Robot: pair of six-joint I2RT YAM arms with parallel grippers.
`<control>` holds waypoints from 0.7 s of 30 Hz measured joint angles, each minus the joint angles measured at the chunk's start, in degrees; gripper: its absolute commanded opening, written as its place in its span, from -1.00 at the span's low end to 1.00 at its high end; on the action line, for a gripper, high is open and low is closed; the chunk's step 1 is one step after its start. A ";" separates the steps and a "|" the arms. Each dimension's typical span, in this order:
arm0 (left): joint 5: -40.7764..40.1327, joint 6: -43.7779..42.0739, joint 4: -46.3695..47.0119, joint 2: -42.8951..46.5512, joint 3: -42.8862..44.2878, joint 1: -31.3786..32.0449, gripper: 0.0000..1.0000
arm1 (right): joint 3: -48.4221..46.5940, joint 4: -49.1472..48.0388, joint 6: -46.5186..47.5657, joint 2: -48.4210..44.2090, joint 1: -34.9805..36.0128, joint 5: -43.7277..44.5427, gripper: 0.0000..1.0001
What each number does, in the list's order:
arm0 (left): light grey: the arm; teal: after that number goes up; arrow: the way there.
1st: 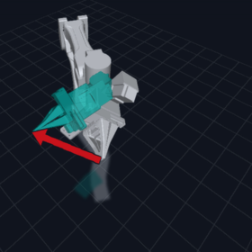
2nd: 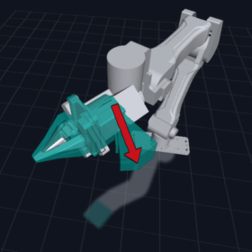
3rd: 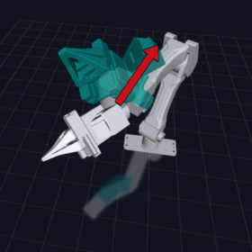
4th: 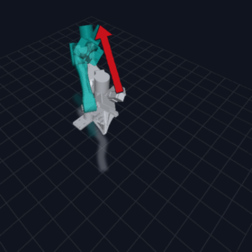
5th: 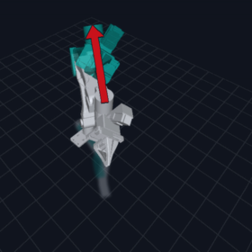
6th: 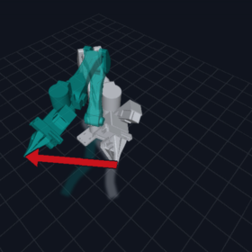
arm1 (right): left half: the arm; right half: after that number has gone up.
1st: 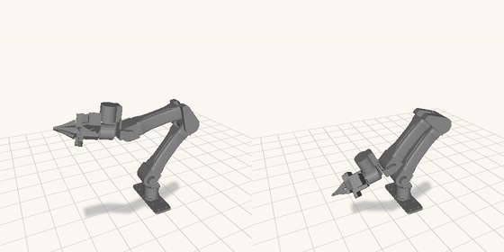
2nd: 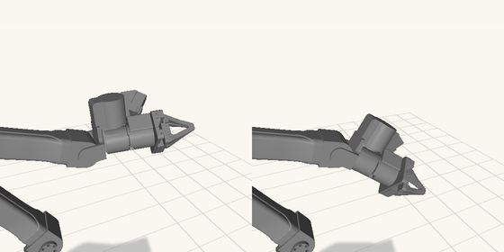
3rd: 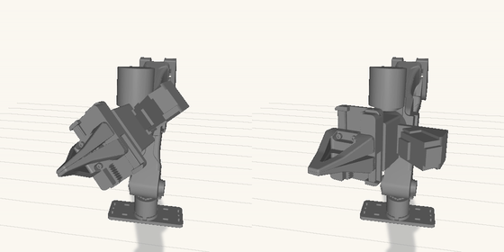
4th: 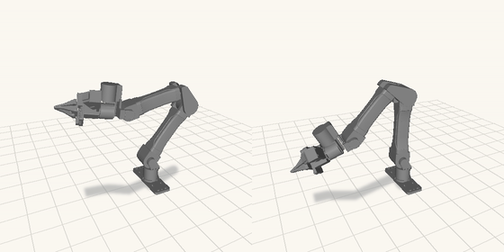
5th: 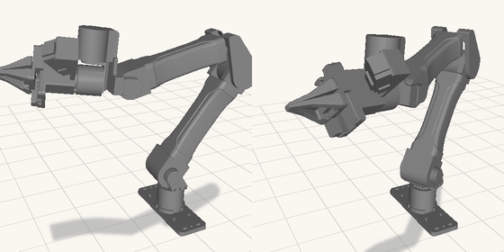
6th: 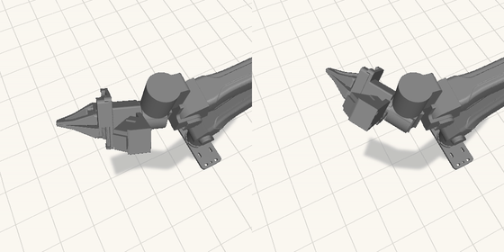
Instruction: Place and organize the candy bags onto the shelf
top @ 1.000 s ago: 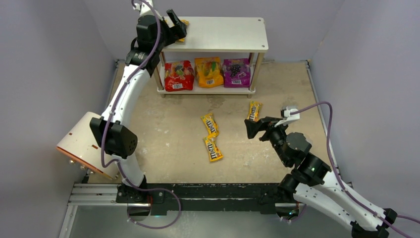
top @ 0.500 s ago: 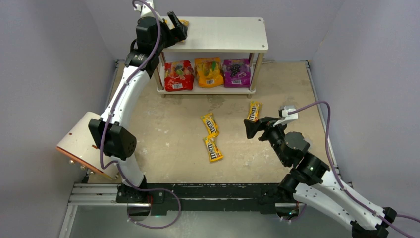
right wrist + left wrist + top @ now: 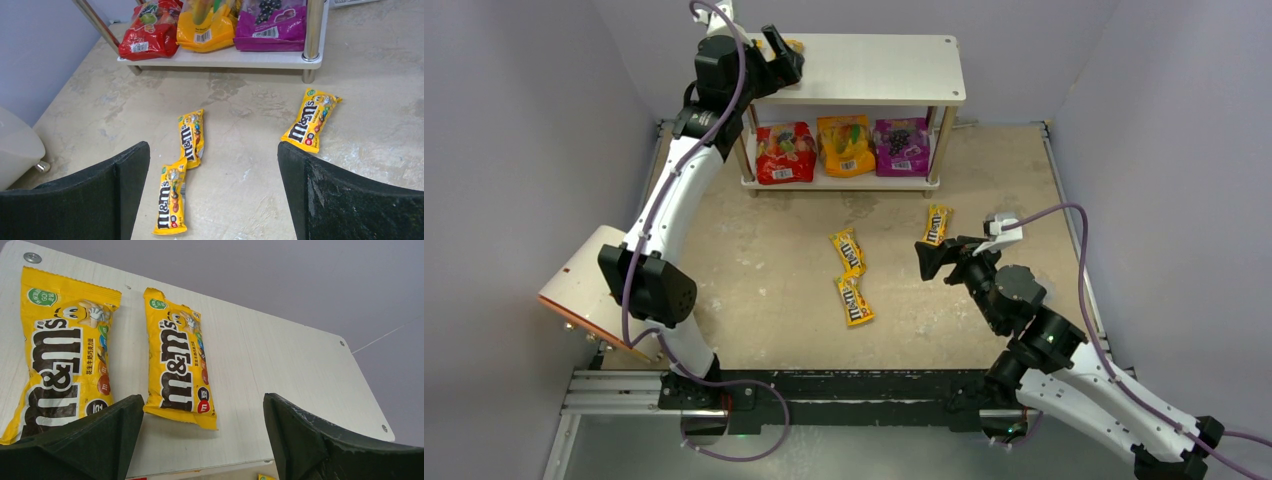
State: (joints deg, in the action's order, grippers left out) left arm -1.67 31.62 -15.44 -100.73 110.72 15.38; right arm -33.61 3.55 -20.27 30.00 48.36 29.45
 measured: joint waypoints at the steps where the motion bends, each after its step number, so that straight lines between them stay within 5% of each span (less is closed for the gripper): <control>1: 0.04 0.00 0.00 0.02 -0.02 0.00 0.87 | 0.00 0.00 0.00 0.00 0.00 0.00 0.98; 15: 0.61 -1.22 -0.20 1.68 -1.14 0.00 0.88 | 0.02 0.02 0.00 0.00 0.00 -0.09 0.98; 21: 4.52 -1.01 -1.20 10.34 -8.68 0.00 0.91 | 0.02 0.02 -0.04 0.02 0.00 -2.99 0.98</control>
State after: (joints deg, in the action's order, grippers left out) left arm 2.85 30.61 -16.64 -90.39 102.04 15.38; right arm -33.58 3.57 -20.32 30.02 48.36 26.46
